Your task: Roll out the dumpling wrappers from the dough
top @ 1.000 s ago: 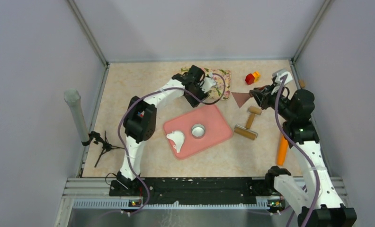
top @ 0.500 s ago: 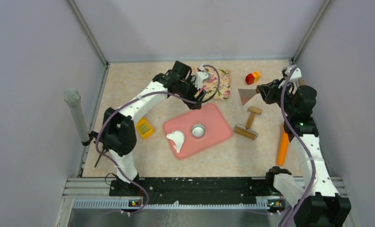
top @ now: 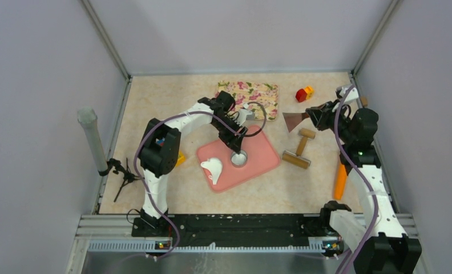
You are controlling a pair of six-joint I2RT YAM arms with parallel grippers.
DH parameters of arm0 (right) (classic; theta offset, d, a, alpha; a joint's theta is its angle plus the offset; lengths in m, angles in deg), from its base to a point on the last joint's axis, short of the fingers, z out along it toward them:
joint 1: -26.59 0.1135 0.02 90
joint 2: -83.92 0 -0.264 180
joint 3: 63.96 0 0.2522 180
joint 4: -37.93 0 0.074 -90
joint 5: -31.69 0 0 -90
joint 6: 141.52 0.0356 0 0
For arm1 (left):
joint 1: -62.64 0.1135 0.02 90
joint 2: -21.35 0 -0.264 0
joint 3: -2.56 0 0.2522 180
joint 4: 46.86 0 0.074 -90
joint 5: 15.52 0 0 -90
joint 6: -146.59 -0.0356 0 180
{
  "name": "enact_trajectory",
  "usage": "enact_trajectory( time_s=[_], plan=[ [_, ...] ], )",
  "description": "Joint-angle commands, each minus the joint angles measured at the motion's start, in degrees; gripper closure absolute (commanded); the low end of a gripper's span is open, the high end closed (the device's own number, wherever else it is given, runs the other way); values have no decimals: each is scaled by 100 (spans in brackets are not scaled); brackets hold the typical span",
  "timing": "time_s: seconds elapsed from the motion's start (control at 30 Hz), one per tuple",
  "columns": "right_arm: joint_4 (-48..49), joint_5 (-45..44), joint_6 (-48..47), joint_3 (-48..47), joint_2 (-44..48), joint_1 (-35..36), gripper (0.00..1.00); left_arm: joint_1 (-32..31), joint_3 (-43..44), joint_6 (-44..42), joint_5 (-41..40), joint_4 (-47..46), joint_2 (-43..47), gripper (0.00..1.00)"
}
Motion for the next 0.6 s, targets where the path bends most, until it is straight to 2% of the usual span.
enact_trajectory(
  time_s=[0.0,0.23,0.57],
  plan=[
    [481,193,-35,26,214,-60,100,-8,43,-57,252,3,56,41],
    [498,233,-42,45,245,-60,100,-16,13,-82,174,44,-48,49],
    [499,234,-46,64,261,-60,100,-71,99,-118,92,132,-211,52]
  ],
)
